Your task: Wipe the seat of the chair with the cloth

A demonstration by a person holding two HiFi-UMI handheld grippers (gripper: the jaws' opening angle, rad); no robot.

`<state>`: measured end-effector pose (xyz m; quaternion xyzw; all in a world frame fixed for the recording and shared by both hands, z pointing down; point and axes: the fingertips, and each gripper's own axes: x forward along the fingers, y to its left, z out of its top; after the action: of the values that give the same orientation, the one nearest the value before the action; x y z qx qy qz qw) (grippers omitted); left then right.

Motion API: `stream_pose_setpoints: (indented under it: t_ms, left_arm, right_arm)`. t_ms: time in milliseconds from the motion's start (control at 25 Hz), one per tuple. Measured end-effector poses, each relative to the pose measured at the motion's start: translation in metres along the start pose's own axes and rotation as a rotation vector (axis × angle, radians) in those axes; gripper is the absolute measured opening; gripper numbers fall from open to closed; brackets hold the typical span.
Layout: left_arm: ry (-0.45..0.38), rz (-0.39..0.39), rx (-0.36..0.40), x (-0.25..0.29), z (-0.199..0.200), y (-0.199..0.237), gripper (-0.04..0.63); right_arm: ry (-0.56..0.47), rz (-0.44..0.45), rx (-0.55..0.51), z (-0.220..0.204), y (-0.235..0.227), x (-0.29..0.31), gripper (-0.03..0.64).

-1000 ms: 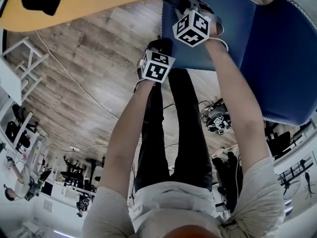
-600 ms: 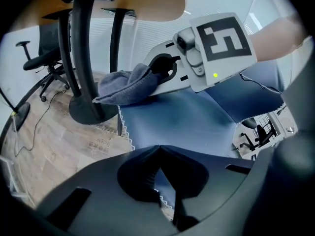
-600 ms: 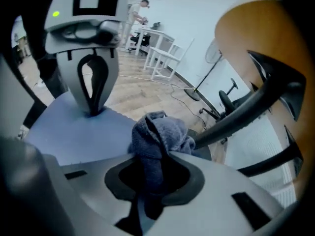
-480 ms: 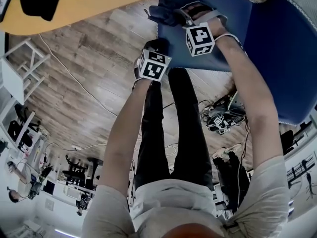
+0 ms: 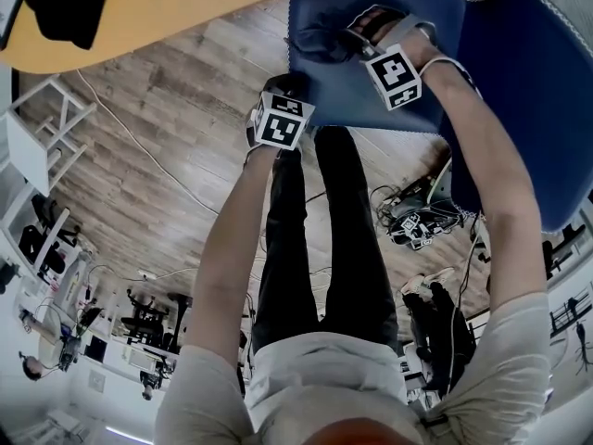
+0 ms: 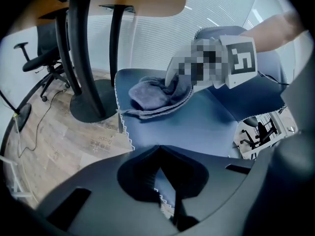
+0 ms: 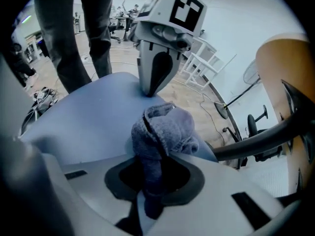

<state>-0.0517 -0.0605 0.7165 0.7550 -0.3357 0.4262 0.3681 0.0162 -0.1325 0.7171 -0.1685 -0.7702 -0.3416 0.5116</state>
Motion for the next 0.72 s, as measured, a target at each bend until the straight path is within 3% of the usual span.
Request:
stream_pose_setpoints:
  t_ms: [200, 360, 560, 720]
  left_arm:
    - [0.011, 0.004, 0.0, 0.001, 0.0, -0.004, 0.028]
    - [0.007, -0.002, 0.01, 0.002, -0.001, 0.0, 0.028]
    - [0.024, -0.022, 0.039, 0.002, -0.004, -0.006, 0.028]
    - [0.033, -0.054, 0.1, 0.003, -0.003, -0.005, 0.028]
  right_arm:
    - [0.039, 0.075, -0.107, -0.025, 0.03, -0.018, 0.072]
    - [0.088, 0.121, -0.131, -0.054, 0.053, -0.03, 0.072]
    - [0.201, 0.172, -0.09, -0.09, 0.094, -0.053, 0.072]
    - [0.323, 0.171, 0.039, -0.111, 0.109, -0.061, 0.072]
